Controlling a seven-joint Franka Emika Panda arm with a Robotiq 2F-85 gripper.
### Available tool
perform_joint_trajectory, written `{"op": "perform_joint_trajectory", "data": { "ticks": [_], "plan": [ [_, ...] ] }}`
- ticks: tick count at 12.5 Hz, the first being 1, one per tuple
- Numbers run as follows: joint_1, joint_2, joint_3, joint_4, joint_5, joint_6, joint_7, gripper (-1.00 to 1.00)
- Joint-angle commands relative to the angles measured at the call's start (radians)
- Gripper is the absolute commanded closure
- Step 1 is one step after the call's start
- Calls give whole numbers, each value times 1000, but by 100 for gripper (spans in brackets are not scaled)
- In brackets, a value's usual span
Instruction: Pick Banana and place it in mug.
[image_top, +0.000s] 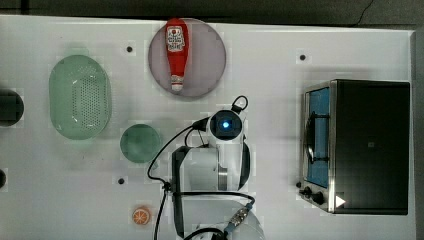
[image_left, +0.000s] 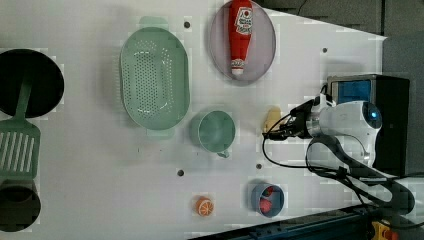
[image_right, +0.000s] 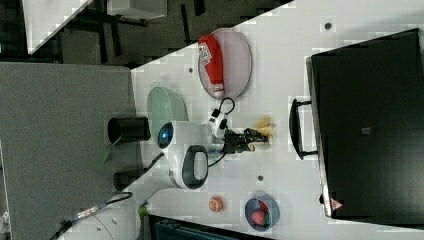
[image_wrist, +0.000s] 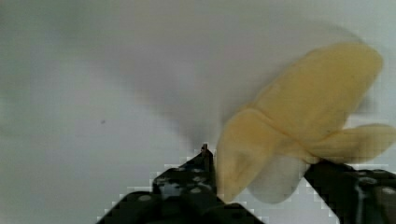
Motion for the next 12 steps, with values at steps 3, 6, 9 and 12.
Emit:
{"op": "perform_joint_trajectory", "data": {
  "ticks": [3, 6, 9, 12],
  "plan": [
    [-7, -26, 13, 0, 22, 24, -24, 57],
    [-9, -157, -4, 3, 23, 10, -15, 57],
    [-11, -368, -31, 39, 23, -142, -12, 57],
    [-9, -510, -31, 121, 23, -434, 35, 57]
  ]
}}
